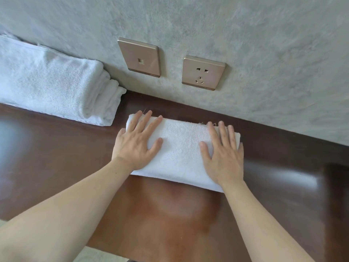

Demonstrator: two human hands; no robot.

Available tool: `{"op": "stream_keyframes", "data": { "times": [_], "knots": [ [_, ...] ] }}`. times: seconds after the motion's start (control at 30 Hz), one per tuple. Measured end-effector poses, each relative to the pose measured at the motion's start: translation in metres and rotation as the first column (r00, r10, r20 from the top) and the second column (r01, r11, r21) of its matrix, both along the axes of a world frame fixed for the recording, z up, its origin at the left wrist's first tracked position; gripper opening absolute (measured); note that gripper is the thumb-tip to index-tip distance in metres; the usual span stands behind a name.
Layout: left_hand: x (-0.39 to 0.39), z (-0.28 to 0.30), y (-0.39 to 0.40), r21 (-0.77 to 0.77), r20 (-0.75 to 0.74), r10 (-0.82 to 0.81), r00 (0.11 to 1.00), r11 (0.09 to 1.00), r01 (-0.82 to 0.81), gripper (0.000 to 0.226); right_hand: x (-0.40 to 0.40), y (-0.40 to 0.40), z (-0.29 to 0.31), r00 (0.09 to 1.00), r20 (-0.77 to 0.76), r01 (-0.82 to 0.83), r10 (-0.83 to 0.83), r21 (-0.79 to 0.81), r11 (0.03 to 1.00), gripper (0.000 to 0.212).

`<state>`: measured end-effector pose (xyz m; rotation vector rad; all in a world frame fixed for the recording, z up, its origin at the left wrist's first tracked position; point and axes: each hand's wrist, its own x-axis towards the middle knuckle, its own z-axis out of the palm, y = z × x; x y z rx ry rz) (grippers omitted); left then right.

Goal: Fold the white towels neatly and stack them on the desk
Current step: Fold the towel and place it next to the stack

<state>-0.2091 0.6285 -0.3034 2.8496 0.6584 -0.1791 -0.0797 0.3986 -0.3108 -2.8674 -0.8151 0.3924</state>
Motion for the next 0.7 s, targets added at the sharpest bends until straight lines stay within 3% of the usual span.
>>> {"op": "stream_keyframes", "data": {
  "times": [0.1,0.47,0.6,0.7],
  "knots": [
    [0.001,-0.001,0.0,0.009,-0.002,0.005,1.0,1.0,-0.005,0.066,0.004,0.0,-0.002,0.991,-0.005,0.133,-0.133,0.054,0.99,0.062],
    [0.0,-0.006,0.006,-0.04,0.06,-0.028,0.998,0.999,0.03,0.066,0.002,0.006,-0.002,0.985,0.044,0.159,-0.166,0.131,0.979,0.057],
    [-0.006,-0.012,0.01,-0.103,0.202,-0.015,0.979,0.994,0.036,0.061,0.0,0.008,-0.003,0.968,0.064,0.228,-0.242,0.172,0.958,0.054],
    [-0.008,-0.014,0.01,-0.191,0.311,0.098,0.945,0.981,-0.039,0.063,-0.005,0.011,0.0,0.92,0.042,0.371,-0.389,0.224,0.901,0.051]
  ]
}}
